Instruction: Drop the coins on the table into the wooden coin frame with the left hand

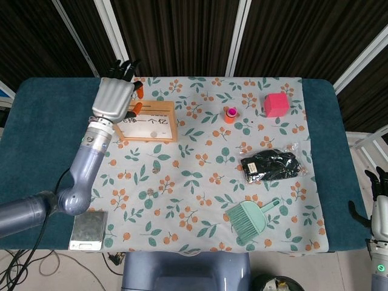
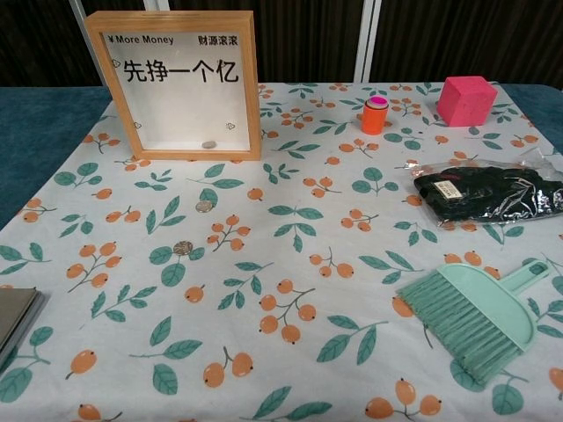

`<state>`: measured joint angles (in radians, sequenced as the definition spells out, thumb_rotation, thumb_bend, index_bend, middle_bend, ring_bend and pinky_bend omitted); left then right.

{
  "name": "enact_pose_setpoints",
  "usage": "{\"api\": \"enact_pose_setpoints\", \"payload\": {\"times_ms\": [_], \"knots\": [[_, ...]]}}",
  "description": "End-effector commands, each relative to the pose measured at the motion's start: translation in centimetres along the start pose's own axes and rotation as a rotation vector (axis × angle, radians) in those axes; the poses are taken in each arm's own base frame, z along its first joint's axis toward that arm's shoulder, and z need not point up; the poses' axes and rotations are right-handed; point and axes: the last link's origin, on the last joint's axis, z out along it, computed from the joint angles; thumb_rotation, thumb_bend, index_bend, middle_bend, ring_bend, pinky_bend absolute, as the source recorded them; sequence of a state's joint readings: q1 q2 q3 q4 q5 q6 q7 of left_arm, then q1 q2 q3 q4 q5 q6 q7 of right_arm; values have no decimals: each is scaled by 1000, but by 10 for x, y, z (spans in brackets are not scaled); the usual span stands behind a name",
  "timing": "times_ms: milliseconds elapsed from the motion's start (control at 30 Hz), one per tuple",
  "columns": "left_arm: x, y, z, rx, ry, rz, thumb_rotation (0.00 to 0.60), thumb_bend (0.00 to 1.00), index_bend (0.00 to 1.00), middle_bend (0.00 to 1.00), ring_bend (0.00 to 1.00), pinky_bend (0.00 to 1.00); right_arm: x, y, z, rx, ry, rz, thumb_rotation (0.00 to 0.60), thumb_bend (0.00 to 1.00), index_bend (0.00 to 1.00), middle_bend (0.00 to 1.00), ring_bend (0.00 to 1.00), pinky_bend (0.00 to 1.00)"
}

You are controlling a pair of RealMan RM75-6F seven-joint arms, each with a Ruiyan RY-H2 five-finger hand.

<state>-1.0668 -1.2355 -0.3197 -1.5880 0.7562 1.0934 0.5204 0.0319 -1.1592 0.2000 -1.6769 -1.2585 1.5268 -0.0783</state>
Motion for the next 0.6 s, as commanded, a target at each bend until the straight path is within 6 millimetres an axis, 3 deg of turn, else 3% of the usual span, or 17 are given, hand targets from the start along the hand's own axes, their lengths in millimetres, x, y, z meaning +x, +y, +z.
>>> {"api": "enact_pose_setpoints", "payload": {"times_ms": [33,167,333,433,600], "knots": [[8,-36,-70,-23,138,-103,600,329,525,5,0,0,0,0,1,-2,0,0,600,394,169,72,27,0],[-25,-63,-126,-49,99,-173,600,329,517,5,0,0,0,1,1,-6,1,-2,600,394,169,72,28,0],[-76,-68,-166,-127,13,-235,600,334,480,5,0,0,0,0,1,0,4,-10,600,394,169,72,28,0],[-113,-60,-177,-196,-56,-224,600,337,473,5,0,0,1,0,-1,3,9,-14,600,395,169,72,27,0],[-162,-46,-177,-237,-167,-179,600,338,462,5,0,0,0,0,0,4,10,-18,600,394,169,72,28,0]]}}
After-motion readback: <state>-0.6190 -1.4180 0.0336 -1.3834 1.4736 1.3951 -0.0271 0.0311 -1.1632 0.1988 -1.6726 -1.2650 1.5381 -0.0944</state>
